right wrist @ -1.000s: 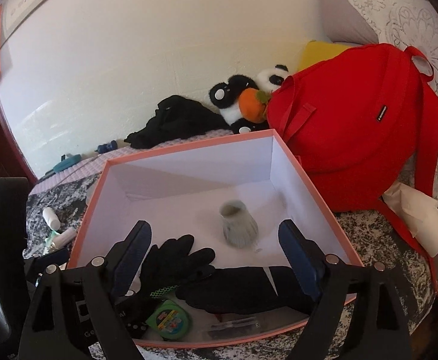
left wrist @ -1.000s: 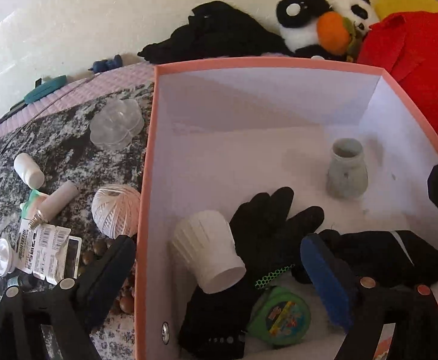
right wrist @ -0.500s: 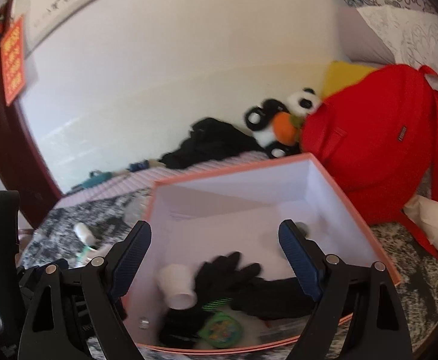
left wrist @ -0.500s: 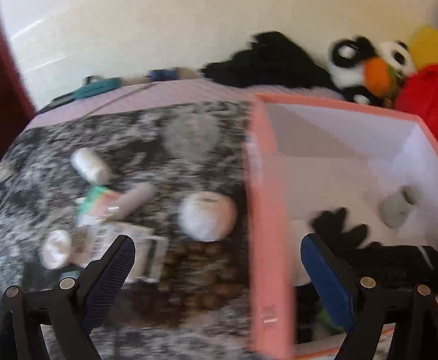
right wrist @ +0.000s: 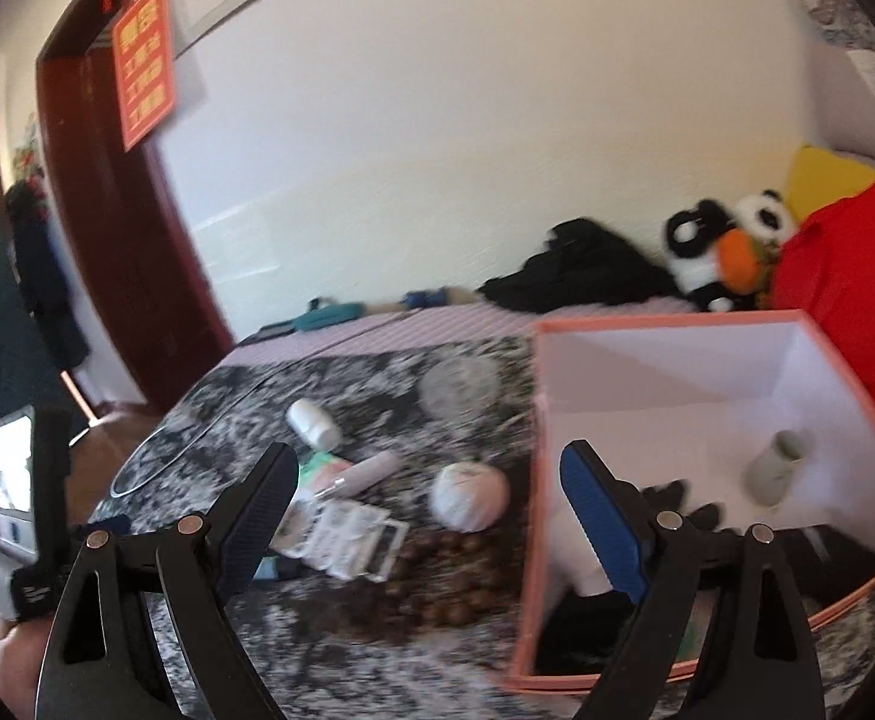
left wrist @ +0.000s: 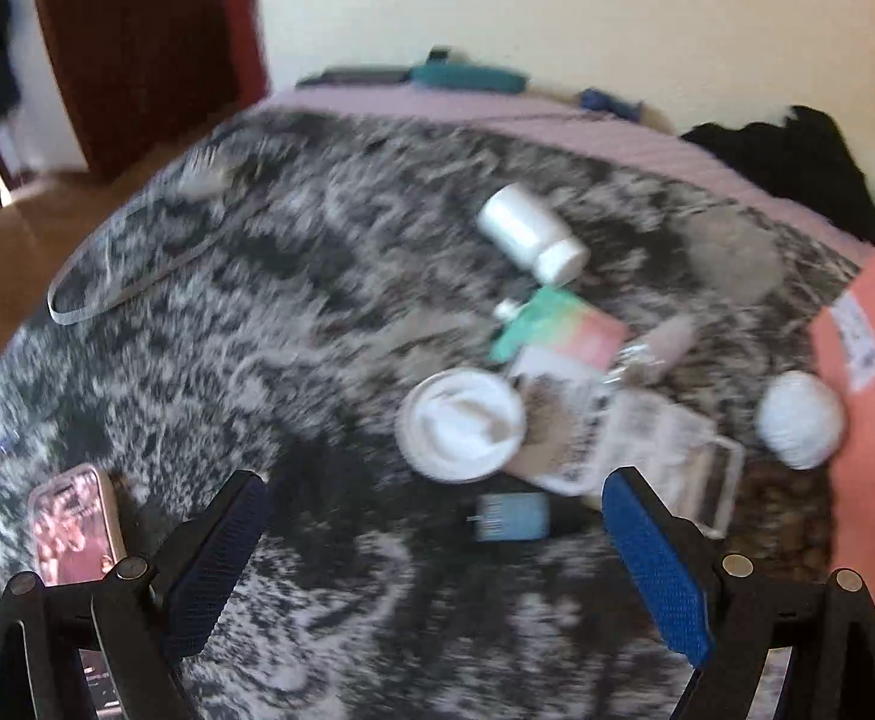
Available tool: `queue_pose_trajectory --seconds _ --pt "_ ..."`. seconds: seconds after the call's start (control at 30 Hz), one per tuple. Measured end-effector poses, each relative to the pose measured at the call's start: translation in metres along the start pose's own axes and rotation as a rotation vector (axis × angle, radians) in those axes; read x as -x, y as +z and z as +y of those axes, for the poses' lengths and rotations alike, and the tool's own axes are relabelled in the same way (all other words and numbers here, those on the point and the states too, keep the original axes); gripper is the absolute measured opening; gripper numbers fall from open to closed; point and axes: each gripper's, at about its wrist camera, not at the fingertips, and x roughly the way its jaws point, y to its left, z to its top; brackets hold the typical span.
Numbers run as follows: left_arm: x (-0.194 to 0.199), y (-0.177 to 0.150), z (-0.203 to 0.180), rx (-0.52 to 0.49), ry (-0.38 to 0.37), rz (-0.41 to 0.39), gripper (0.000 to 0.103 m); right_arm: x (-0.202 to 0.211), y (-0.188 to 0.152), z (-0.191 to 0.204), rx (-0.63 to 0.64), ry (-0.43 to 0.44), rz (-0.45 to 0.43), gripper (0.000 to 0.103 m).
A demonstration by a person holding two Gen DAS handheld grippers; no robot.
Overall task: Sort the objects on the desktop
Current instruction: 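Grasp the white round cap with the left tool while the right tool grasps the twine ball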
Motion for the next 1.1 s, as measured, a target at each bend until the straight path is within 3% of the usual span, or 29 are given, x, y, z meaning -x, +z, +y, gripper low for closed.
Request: queue_pose_trajectory --seconds 0.2,0.33,0.7,0.83,0.97,1.1 --pt "-0.049 0.0 0.023 0.074 -0.087 0.061 0.094 -0.045 -0.018 0.025 0.021 -0.007 0.079 0.091" --pt "-0.073 0.007 0.013 0.07 -0.15 0.086 0.093 -0.077 -0.022 0.023 0.027 -0.031 0.134 0.091" --pt "-0.122 0.011 -0.006 0.042 -0.128 0.159 0.085 -0.148 -0.008 0.001 -0.042 -0.056 0.226 0.091" --pt "-0.123 0.013 -0.011 0.015 -0.106 0.129 0.065 -0.166 -0.011 0.0 -0.035 -0.064 0.26 0.091" --pt "-0.121 0.015 -0.004 0.057 -0.138 0.111 0.065 -0.179 -0.013 -0.001 -0.029 -0.09 0.275 0.091" --pt "-0.111 0.019 0.003 0.075 -0.148 0.095 0.065 -0.196 -0.02 -0.004 -0.007 -0.178 0.301 0.091"
